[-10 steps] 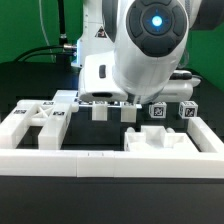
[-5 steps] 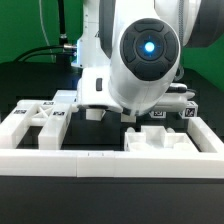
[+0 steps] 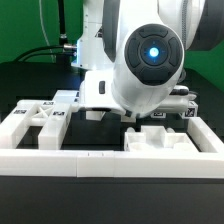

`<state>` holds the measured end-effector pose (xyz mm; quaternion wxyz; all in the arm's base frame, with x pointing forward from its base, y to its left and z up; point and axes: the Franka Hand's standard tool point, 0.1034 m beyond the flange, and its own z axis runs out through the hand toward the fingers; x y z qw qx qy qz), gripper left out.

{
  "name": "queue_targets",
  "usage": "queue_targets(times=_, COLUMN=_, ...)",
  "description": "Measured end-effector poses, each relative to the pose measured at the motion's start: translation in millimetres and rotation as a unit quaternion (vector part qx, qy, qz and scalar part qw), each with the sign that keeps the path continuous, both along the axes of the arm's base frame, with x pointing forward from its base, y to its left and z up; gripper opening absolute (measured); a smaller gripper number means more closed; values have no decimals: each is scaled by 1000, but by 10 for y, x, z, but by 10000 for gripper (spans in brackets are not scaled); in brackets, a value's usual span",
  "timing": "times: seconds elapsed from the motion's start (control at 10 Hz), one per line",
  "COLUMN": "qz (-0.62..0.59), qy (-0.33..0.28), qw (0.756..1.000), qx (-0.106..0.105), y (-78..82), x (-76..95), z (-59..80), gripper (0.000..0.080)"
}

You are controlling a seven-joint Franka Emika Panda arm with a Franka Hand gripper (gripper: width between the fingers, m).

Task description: Assemble chair

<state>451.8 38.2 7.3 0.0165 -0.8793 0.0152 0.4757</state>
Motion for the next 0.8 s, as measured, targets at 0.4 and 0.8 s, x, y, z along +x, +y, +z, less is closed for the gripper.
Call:
queue_targets(times=0.4, qz=4, qy=0, qw=1000, qx=2, y=30, x=-3, z=-1, gripper=284)
queue_targets(times=0.8, qz=7, qy=-6, qw=1000, qx=17, y=14, x=139, z=383, gripper=284)
